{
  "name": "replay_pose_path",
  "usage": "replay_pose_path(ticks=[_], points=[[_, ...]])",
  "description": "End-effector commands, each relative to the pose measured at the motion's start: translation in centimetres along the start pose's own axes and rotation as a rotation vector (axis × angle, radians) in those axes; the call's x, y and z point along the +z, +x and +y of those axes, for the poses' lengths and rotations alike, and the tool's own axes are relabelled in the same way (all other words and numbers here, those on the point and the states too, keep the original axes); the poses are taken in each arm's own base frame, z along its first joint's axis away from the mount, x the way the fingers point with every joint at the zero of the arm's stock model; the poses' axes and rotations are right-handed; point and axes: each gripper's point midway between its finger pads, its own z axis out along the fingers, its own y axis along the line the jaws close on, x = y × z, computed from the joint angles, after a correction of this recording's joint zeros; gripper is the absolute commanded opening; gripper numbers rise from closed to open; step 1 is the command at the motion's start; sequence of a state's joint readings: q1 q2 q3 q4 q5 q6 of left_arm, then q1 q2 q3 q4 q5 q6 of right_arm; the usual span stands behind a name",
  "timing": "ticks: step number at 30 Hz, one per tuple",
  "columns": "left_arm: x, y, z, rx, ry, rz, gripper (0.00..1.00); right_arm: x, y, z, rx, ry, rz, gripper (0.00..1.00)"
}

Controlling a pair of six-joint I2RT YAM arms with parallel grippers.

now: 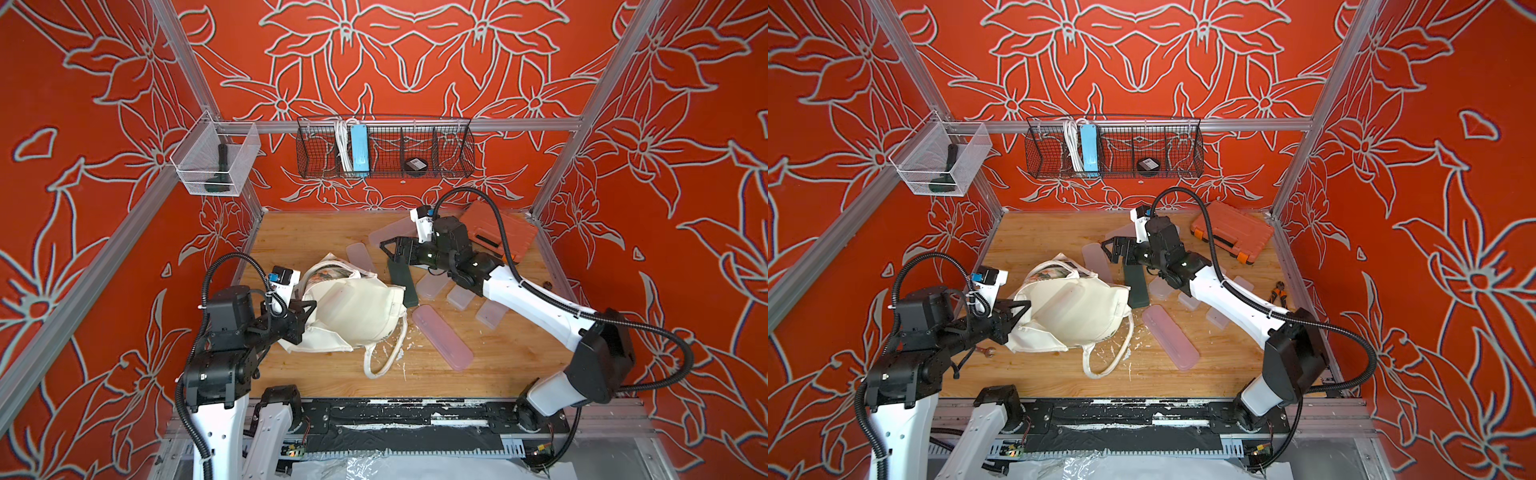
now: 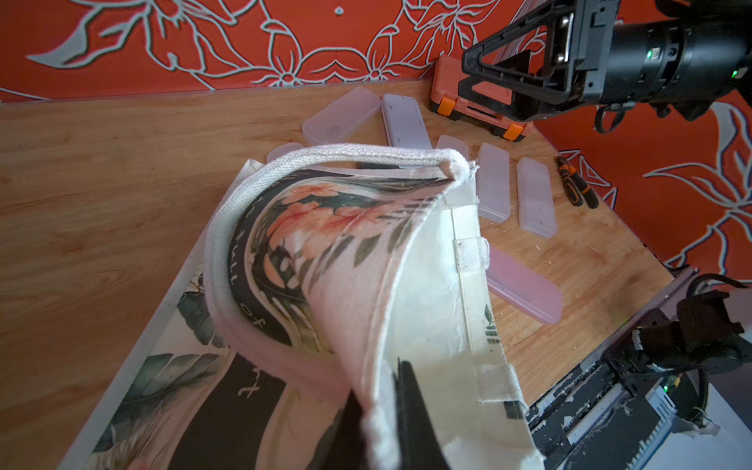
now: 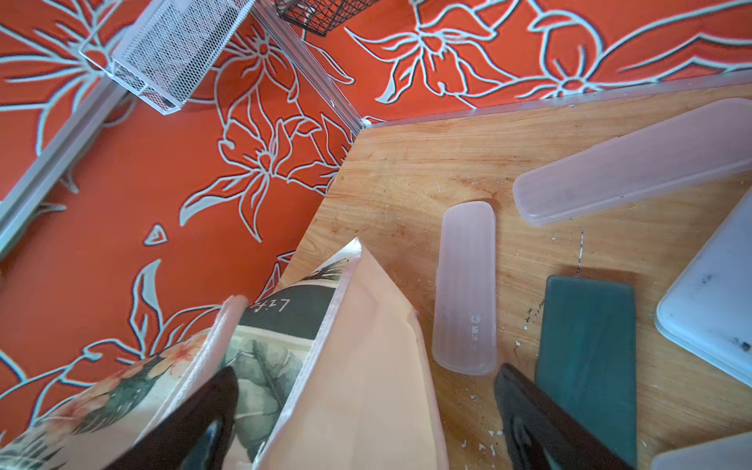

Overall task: Take out the pencil case from the canvas bag
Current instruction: Place the pencil case at the center of the board, then pick up the pencil case from the canvas bag.

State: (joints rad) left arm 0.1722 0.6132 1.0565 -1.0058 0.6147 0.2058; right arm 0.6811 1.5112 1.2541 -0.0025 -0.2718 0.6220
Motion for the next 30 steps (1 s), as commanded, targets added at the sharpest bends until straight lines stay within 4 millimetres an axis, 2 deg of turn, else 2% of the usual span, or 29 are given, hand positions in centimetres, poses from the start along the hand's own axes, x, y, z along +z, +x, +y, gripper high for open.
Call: replay_pose_path(ticks=[1,8,13,18,30], points=[[-0.5,-2.4,-1.2,0.089,0.056,-0.105,0.00,-1.7,-0.3,2.3,-0.029,-0.044,-0.066,0.98],[-0.2,-2.6,-1.5,0.084,0.092,-0.112,0.00,-4.3,1.5,6.0,-0.129,-0.113,-0.124,0.98],[0.3,-2.7,-1.8,0.071,0.141,-0.104,0.00,-5.0,3.3,8.0,-0.188,-0.141,-0.127,0.98],[1.0,-3.0,-1.3,0.069,0.141,-0.102,0.00,-4.4,5.2,8.4,-0.210,-0.147,-0.105,0.98],[2.2,-2.7,-0.9,0.036,0.169,-0.091,0.00,-2.3,9.2,8.2,-0.203,-0.131,-0.049,0.85]])
